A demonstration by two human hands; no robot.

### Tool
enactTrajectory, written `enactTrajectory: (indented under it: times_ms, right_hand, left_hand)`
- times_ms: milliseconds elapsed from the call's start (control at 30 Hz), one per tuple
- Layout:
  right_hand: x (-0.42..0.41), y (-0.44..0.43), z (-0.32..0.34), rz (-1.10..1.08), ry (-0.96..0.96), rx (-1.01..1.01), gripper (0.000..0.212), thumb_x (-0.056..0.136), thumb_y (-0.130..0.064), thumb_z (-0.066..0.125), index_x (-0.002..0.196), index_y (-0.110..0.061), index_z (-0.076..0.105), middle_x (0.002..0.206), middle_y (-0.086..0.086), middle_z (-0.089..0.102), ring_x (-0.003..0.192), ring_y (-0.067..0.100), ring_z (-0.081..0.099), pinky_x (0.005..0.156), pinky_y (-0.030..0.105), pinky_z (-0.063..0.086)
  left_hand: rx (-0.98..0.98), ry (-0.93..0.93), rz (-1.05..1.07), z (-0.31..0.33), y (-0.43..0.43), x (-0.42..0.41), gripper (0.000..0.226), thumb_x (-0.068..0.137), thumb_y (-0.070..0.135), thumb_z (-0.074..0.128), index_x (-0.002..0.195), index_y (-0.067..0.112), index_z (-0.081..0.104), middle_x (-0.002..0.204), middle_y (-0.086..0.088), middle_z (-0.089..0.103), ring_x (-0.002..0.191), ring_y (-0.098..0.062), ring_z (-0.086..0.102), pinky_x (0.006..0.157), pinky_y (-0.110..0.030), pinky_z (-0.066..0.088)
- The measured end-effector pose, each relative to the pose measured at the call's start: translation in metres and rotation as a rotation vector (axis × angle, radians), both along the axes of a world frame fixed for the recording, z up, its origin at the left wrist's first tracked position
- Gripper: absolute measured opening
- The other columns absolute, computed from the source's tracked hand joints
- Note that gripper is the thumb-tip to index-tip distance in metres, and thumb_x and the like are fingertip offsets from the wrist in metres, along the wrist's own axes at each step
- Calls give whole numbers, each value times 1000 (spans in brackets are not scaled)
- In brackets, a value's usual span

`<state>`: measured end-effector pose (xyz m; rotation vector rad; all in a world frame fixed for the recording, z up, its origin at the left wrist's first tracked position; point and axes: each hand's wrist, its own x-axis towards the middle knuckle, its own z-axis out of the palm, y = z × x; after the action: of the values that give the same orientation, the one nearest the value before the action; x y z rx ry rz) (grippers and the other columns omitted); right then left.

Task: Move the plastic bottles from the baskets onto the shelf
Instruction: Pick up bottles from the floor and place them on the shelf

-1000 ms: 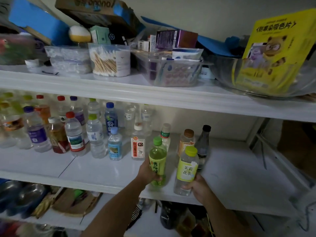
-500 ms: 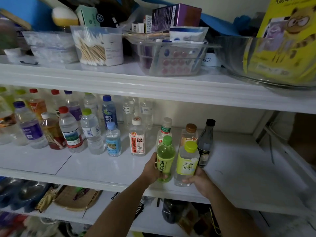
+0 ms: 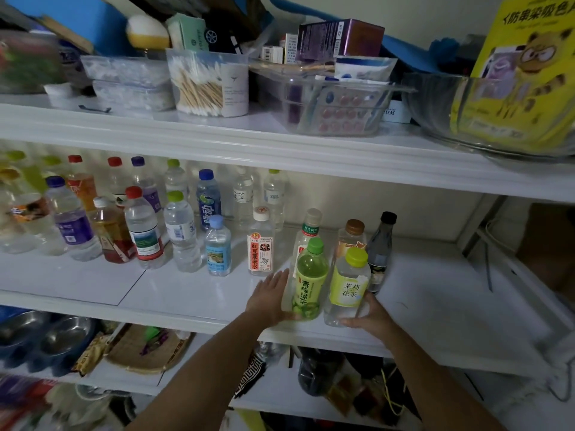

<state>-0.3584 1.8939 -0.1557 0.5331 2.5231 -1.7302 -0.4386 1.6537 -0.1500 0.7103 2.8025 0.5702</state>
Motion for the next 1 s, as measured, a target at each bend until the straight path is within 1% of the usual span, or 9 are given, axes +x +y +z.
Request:
enactTrajectory:
  times_ms: [67,133,200,267,367,567,733,867,1000]
  right_hand:
    - [10,-1,2,9,-6,308,91,67,-16,88,142,-7,37,144,13,44,128,21,42,90,20,42]
    - [24,-4,2,50,-157,636,109,71,-48,81,150,-7,19,157,15,22,145,28,20,112,31,25]
    - [38,-10,-2,69,-301,806,121,73,-68,67,153,-8,-1,162,14,-3,150,28,-3,120,37,9]
    - [52,-25,-3,88,-337,879,125,73,-74,61,153,-10,-10,161,14,-13,149,29,-10,120,43,4]
    - [71,-66,-1,153,-319,926,127,72,-78,57,152,-10,-14,159,16,-20,148,30,-15,119,46,0]
    - [90,-191,8,230,-194,881,124,75,-74,58,152,-12,-15,159,14,-23,148,28,-18,120,44,-3]
    - [94,-308,-1,349,-130,861,127,72,-75,60,152,-13,-18,158,11,-26,146,26,-23,121,44,-7]
    - [95,-400,-11,467,-74,843,128,71,-77,59,152,-15,-19,158,9,-27,146,25,-24,120,45,-8]
    - [97,-477,-17,604,-48,852,132,68,-78,60,151,-15,-20,158,8,-28,145,23,-26,119,43,-9]
  left_hand:
    - [-164,83,-26,1,-21,4,117,78,68,58,153,13,-13,162,-10,-11,149,-29,-10,120,-44,-3]
    - [-252,120,-29,2,-42,11,120,76,77,49,151,12,-18,159,-12,-21,147,-30,-19,119,-46,-9]
    - [-317,153,-43,4,-63,20,119,77,79,46,150,13,-21,158,-11,-26,146,-30,-22,117,-47,-13]
    - [-358,175,-39,5,-87,30,117,79,77,45,149,14,-23,157,-10,-28,145,-29,-24,116,-48,-14]
    - [-372,195,-25,11,-128,47,114,80,76,44,150,15,-23,158,-9,-27,146,-29,-23,116,-49,-13]
    - [-394,211,35,22,-244,91,110,83,75,40,149,16,-25,157,-6,-28,145,-28,-25,116,-49,-14]
    - [-417,206,172,18,-372,135,99,92,58,47,149,18,-24,158,-5,-28,144,-24,-26,117,-46,-13]
    - [-436,171,280,11,-467,175,111,82,73,46,150,19,-22,158,-2,-26,146,-25,-23,117,-45,-13]
    - [-411,150,394,5,-541,203,111,83,69,51,150,21,-23,157,1,-27,145,-24,-25,117,-46,-13]
